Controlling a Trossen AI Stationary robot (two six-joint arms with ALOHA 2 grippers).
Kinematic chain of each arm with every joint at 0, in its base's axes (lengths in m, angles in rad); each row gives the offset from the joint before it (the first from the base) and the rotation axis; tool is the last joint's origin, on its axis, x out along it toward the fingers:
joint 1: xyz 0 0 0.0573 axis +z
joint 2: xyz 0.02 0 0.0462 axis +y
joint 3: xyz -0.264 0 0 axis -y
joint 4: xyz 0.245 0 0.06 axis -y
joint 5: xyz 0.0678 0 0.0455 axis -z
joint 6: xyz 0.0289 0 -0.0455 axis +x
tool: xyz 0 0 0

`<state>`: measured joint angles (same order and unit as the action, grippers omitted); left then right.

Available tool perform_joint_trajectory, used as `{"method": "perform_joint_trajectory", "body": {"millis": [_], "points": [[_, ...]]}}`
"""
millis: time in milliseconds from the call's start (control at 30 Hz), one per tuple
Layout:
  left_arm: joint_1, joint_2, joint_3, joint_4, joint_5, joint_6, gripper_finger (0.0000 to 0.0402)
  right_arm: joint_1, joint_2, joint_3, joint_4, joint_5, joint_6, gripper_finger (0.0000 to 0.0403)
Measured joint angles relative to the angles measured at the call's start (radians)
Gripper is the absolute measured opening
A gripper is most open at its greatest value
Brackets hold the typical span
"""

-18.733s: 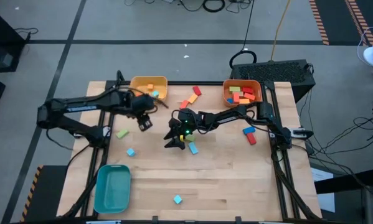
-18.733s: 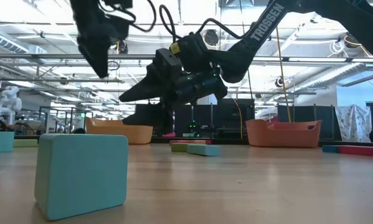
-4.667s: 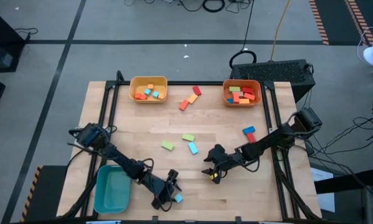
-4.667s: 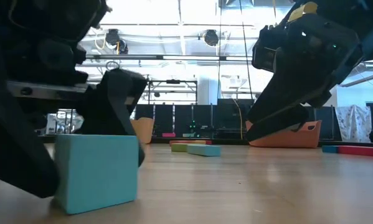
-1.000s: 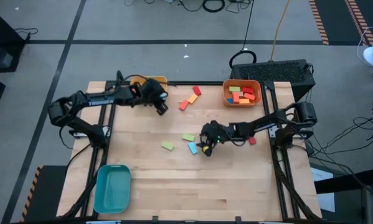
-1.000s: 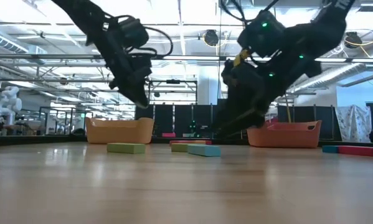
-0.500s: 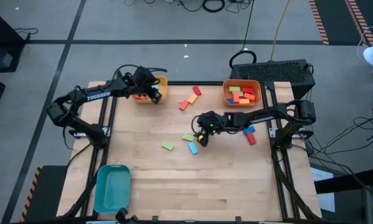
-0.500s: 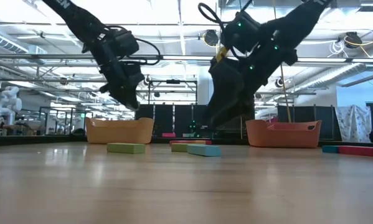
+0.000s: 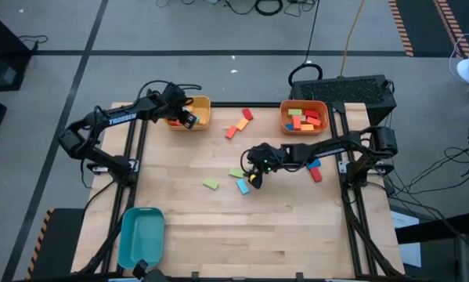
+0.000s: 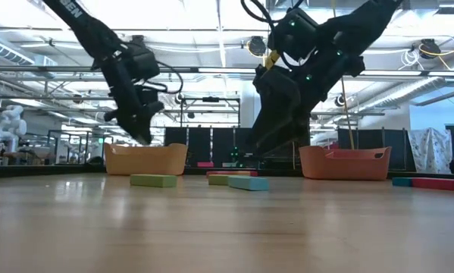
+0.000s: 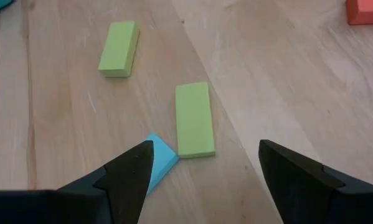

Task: Sort blocks by size
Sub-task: Put the small light blue block into the yellow bin

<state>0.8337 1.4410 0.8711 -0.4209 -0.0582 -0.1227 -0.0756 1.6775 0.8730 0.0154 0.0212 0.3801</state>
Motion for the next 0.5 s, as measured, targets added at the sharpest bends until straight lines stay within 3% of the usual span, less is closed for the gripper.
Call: {"method": "perform_joint_trajectory", "body": {"millis": [233, 500], "points": [[0.039, 0.000, -0.050, 0.004, 0.002, 0.000, 0.0139, -0.069, 0.000, 0.086, -0.140, 0.004, 0.001, 0.0276], [0.052, 0.000, -0.076, 0.084, 0.003, 0.000, 0.0177, -0.163, 0.005, 0.283, -0.342, 0.097, -0.123, 0.0276]]}}
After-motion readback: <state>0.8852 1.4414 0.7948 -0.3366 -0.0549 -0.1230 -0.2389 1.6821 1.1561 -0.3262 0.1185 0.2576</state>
